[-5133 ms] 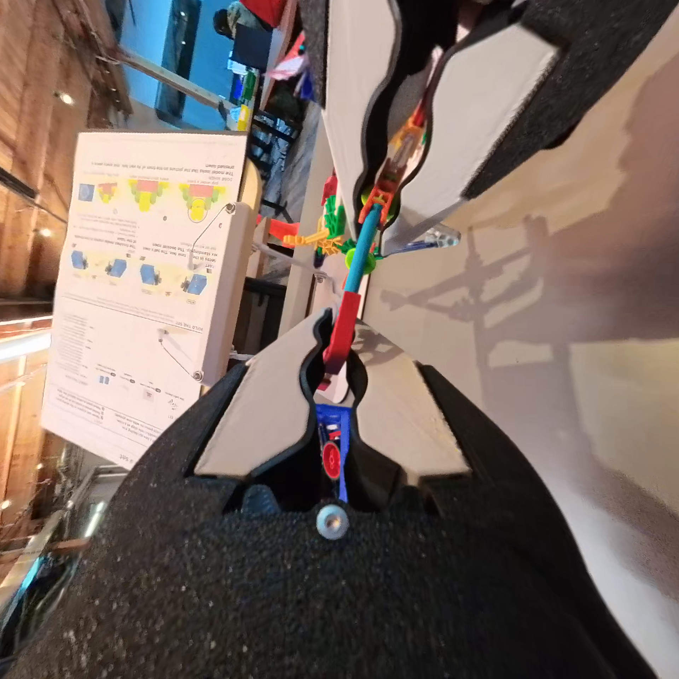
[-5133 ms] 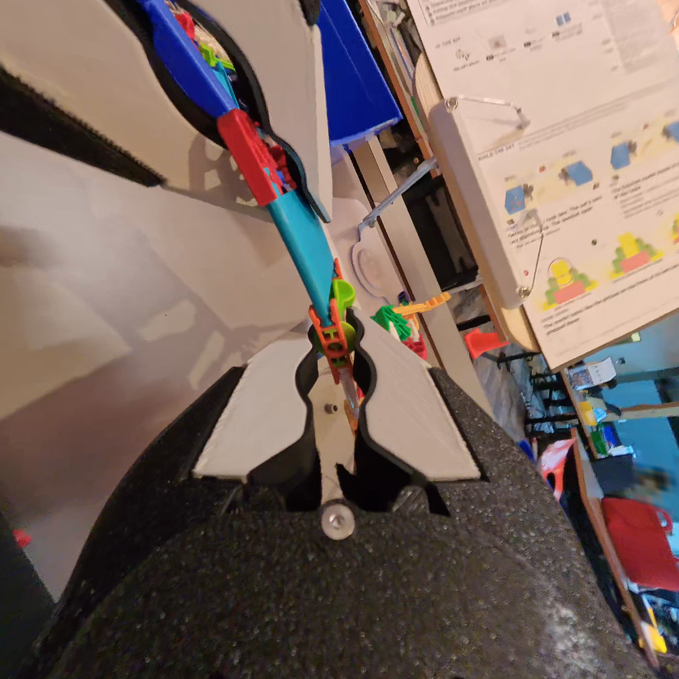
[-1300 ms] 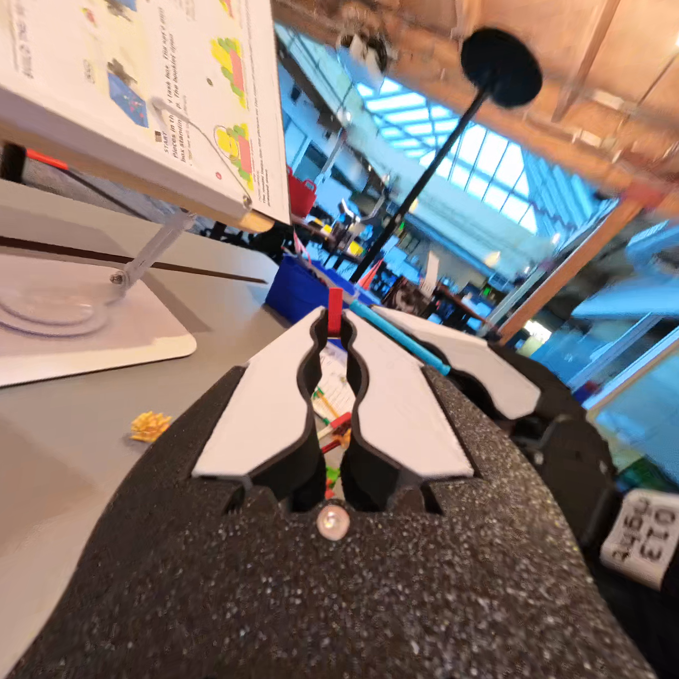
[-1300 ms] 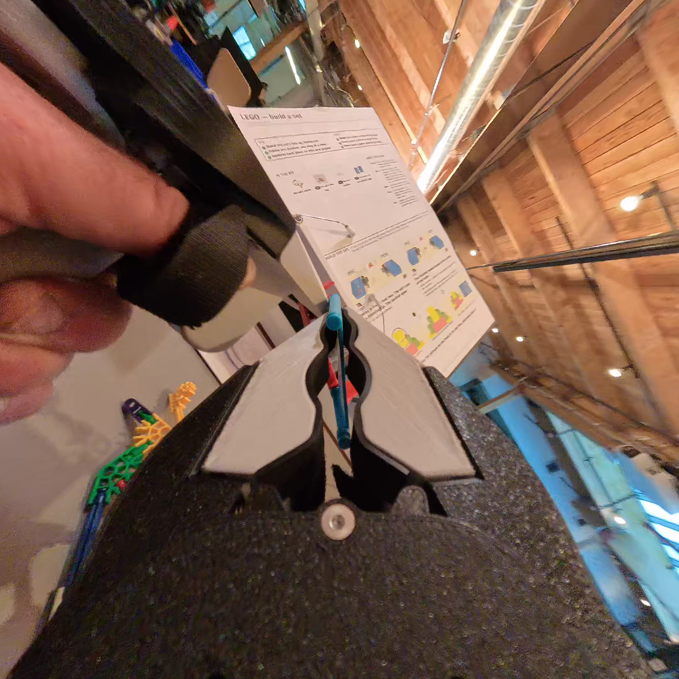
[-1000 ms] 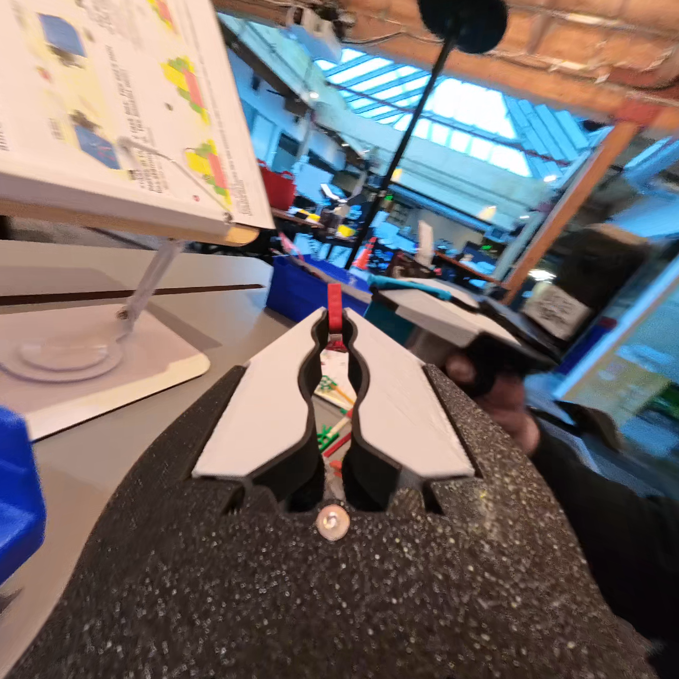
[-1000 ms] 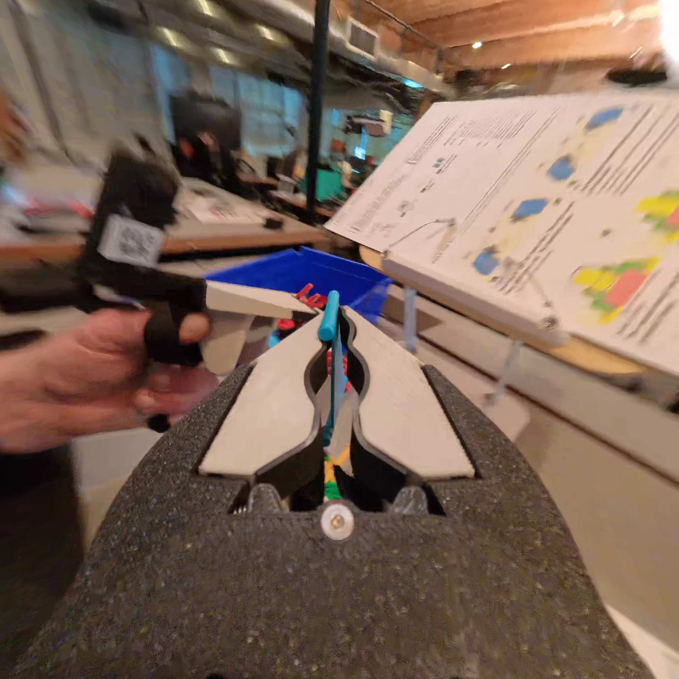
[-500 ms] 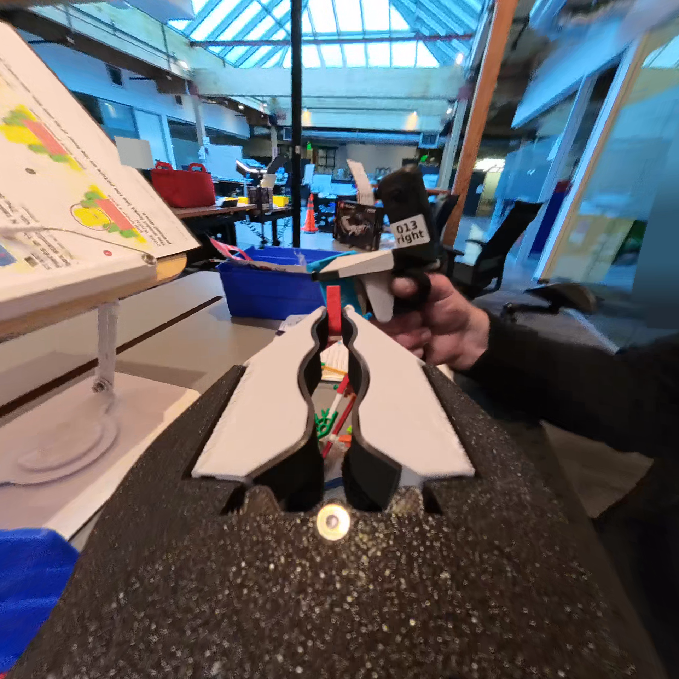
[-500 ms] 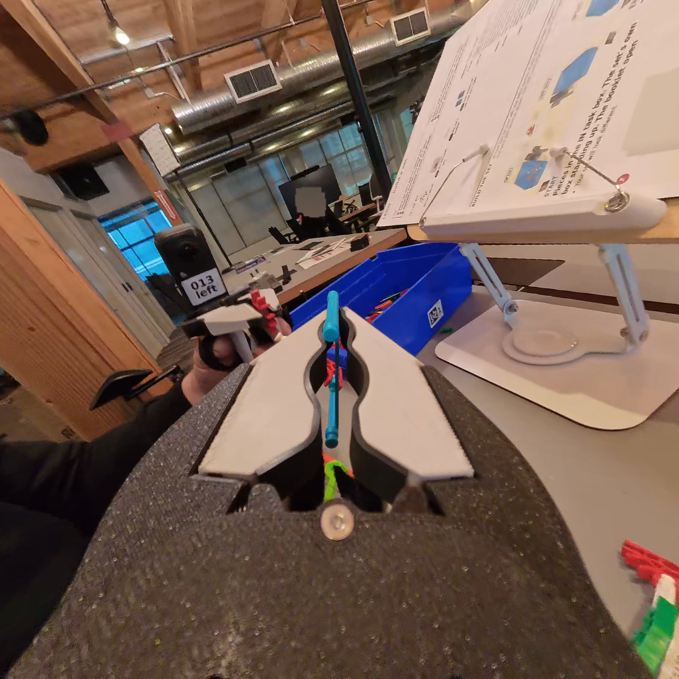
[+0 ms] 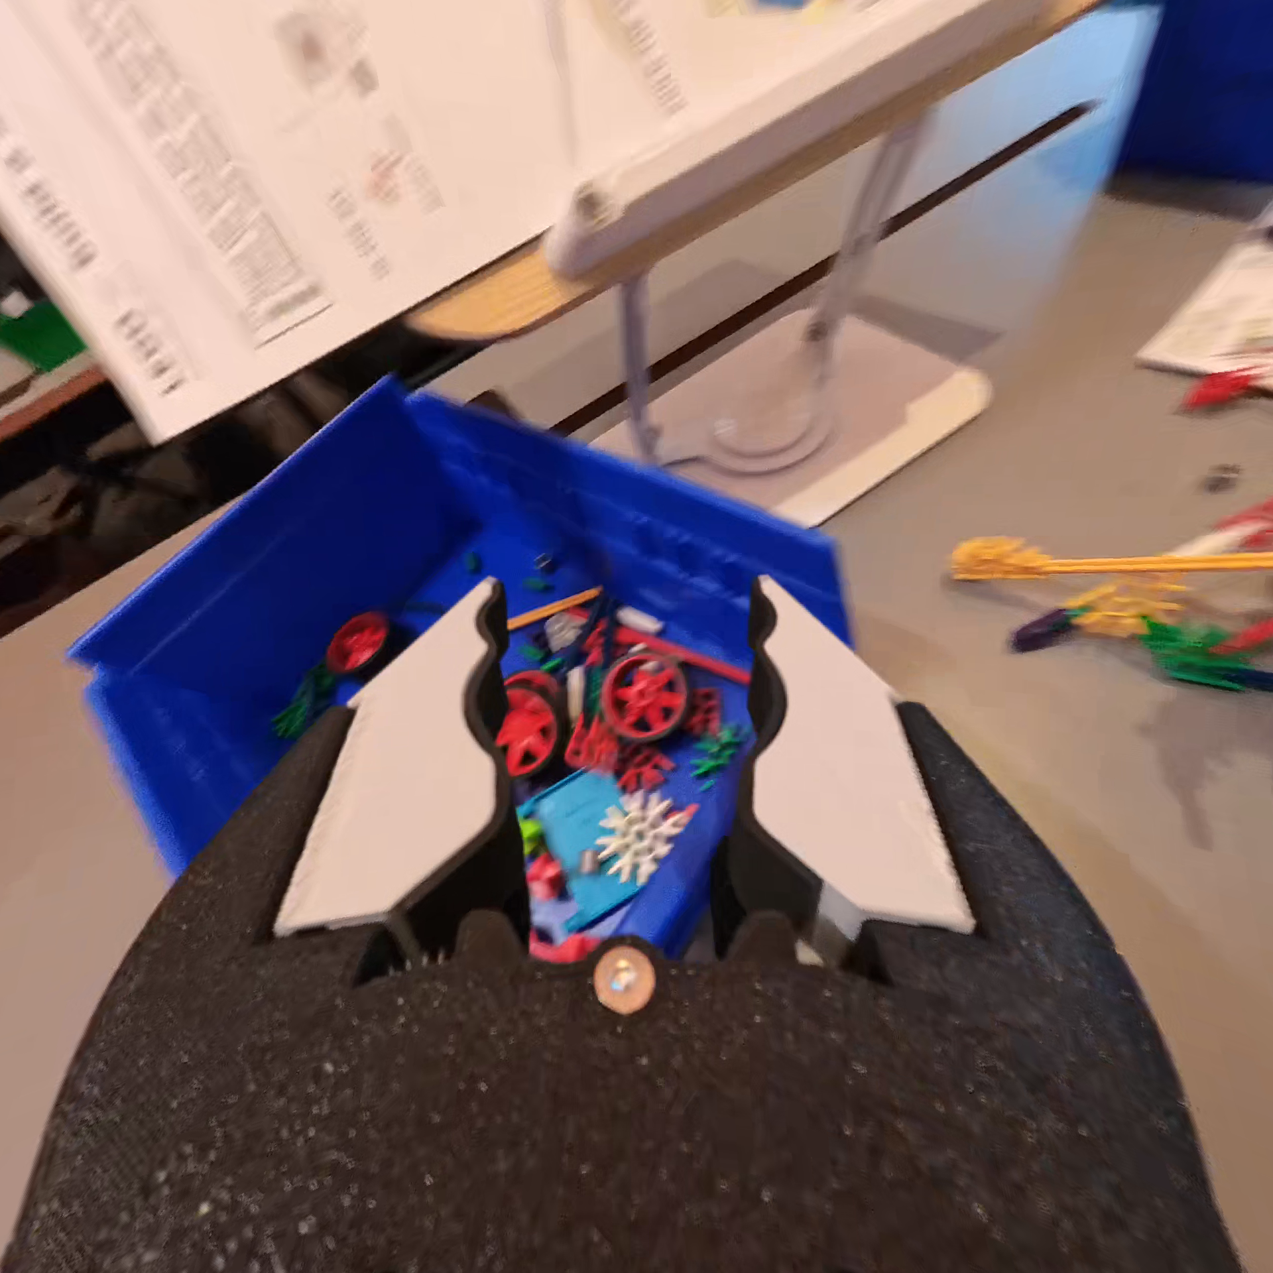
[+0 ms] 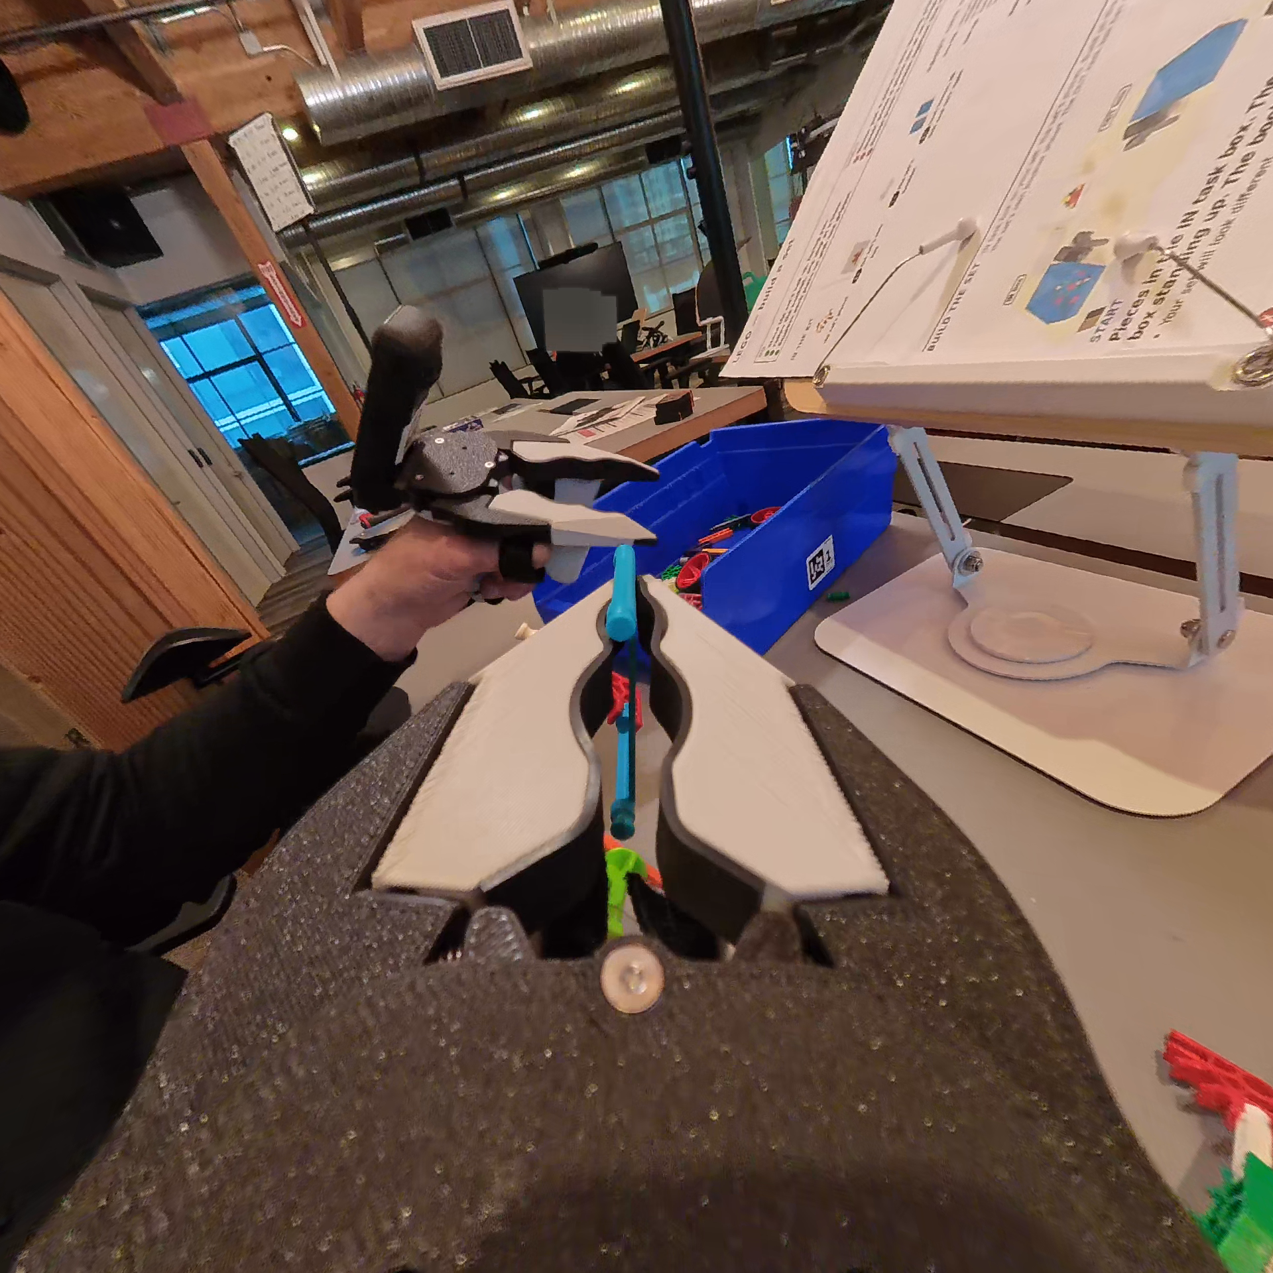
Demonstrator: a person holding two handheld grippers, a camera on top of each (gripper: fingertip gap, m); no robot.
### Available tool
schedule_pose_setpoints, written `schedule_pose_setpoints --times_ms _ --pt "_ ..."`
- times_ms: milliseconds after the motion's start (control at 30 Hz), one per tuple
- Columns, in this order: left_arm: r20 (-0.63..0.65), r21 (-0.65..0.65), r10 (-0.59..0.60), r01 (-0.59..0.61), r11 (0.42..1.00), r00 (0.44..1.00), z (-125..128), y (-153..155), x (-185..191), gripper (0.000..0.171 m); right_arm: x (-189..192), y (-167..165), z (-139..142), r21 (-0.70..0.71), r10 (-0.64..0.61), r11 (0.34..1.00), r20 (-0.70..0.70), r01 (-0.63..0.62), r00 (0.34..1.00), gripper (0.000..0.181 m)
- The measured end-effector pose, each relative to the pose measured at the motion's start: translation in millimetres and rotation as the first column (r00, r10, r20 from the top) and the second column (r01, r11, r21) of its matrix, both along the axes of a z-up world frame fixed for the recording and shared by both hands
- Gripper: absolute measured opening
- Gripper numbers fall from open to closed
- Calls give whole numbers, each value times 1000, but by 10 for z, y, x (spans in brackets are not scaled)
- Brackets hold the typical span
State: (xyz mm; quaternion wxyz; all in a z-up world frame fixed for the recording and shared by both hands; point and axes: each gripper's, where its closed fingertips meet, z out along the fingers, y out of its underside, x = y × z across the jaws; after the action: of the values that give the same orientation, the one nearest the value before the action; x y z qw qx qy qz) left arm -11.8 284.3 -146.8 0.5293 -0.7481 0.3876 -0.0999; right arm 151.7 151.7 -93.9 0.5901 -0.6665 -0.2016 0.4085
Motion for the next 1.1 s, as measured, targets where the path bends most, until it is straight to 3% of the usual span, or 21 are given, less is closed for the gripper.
schedule_pose_setpoints --times_ms 67,133,233,333,433,533,600,667,833,967,1100 --pt "31 20 -225 224 974 974 53 -352 377 63 -19 -42 61 -8 44 999 -66 -45 997 0" --pt "67 60 -463 460 886 884 141 -834 783 63 -29 -89 119 -8 87 996 -115 -89 989 0" --pt "95 138 -657 643 753 748 274 -1365 1198 55 -62 -137 139 -12 124 992 -126 -126 984 0" --pt "38 158 -730 718 678 682 237 -1619 1398 44 -118 -189 146 -17 165 985 -141 -169 976 0" --pt "14 159 -755 744 649 656 159 -1715 1500 9 -155 -225 165 -3 181 983 -131 -183 975 0" --pt "39 170 -779 764 623 626 193 -1793 1514 5 -175 -263 176 36 185 983 -96 -183 978 2" --pt "82 186 -796 776 603 599 276 -1839 1504 3 -217 -287 108 29 199 980 -33 -199 979 17" --pt "138 176 -819 800 573 557 355 -1896 1474 3 -257 -345 62 28 244 969 2 -244 970 10" --pt "187 154 -817 805 572 545 385 -1882 1459 4 -277 -379 117 91 210 972 67 -216 975 1" --pt "250 88 -725 731 677 642 354 -1662 1506 6 -260 -226 129 270 -77 963 269 2 960 0" --pt "443 -14 -576 648 762 687 331 -1498 1599 7 -191 -85 105 420 -320 896 395 141 861 0"
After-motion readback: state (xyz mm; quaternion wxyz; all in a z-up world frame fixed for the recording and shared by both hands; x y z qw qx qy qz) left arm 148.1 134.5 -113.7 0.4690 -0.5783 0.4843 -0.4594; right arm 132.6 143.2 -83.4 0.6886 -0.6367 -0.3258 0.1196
